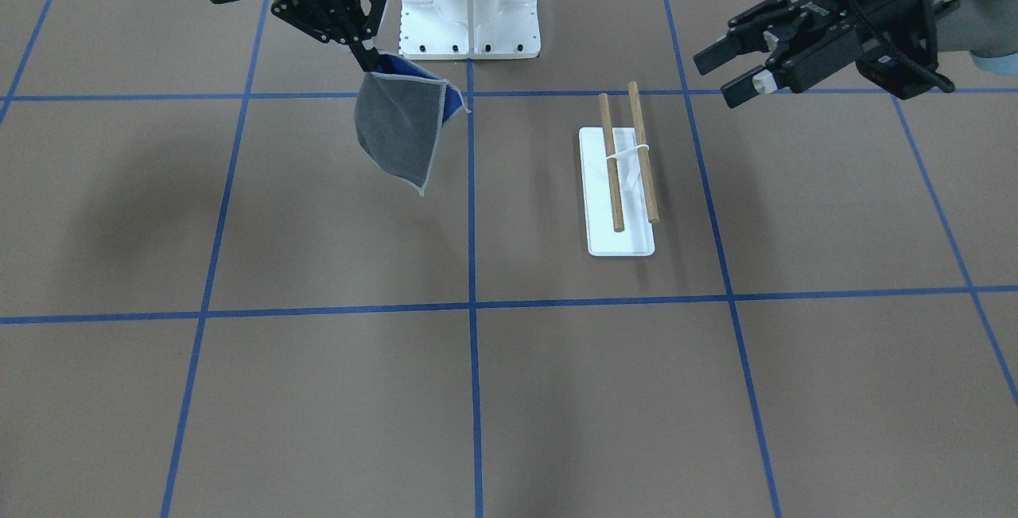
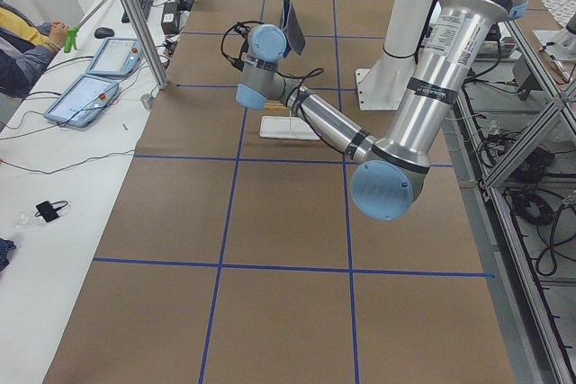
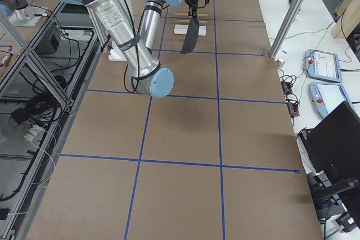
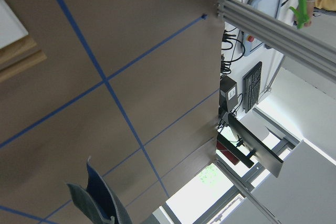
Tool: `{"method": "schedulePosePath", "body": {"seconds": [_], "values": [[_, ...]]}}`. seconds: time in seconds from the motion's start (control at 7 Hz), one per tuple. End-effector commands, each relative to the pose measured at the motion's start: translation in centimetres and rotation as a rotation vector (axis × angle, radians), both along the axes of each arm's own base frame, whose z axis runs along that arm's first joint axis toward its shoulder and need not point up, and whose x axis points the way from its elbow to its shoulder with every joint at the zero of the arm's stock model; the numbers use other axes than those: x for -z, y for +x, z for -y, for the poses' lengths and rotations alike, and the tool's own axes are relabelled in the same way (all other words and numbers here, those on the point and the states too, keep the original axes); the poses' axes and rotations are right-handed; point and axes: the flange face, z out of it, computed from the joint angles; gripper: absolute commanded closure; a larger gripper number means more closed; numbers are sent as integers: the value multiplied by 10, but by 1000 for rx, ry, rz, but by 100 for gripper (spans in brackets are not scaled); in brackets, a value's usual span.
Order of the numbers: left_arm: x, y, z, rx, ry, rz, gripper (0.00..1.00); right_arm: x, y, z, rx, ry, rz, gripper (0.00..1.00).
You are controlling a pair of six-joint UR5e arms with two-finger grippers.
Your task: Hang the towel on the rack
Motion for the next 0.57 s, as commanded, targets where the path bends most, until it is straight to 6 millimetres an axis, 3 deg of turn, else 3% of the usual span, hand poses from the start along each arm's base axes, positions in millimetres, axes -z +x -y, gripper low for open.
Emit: {"method": "schedulePosePath", "body": {"seconds": [0.0, 0.14, 0.43], "values": [[23, 17, 0, 9, 64, -12, 2, 15, -15, -13, -9, 12, 14, 100], [24, 26, -5, 12, 152, 16, 2, 22, -18, -18, 0, 20, 27, 100], [29, 48, -9, -31, 72, 73, 2, 35, -34, -32, 5, 51, 33, 100]]}}
